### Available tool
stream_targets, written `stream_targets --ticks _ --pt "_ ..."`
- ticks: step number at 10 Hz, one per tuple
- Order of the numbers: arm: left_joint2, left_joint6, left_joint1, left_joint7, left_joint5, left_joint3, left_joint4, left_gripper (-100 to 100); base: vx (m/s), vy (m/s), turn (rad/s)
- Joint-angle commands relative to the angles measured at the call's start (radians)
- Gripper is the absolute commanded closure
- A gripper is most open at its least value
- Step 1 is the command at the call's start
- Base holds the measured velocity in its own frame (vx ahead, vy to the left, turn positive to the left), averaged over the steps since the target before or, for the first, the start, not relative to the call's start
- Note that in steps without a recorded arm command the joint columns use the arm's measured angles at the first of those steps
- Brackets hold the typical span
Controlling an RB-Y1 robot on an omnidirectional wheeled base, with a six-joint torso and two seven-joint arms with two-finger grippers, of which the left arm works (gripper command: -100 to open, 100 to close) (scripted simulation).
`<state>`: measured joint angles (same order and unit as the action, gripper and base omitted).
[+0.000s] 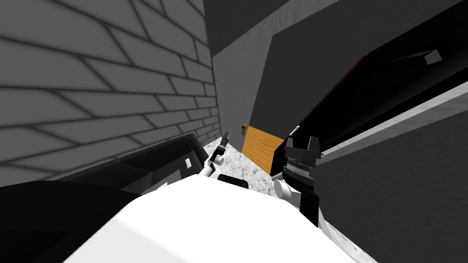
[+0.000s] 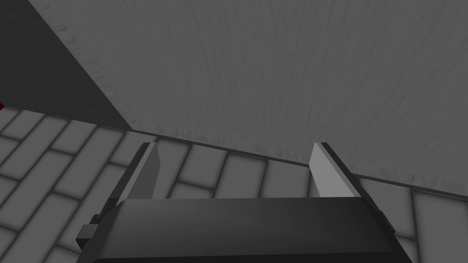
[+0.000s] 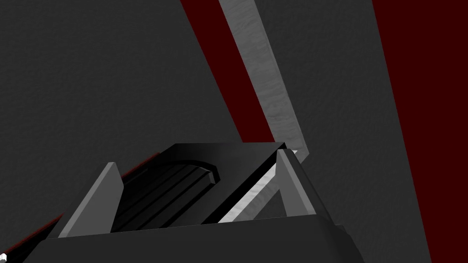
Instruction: Push the door open
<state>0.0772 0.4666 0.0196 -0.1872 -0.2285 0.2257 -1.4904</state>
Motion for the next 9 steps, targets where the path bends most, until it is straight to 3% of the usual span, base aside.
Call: stream_targets --ticks 1,9 --pt "-0.001 -0.001 -0.026 0.000 -0.007 0.009 0.047 -100 0.079 0.054 -0.083" --pt "-0.017 -0.017 -0.149 -0.006 -0.042 0.050 0.247 -100 0.089 0.056 -0.071"
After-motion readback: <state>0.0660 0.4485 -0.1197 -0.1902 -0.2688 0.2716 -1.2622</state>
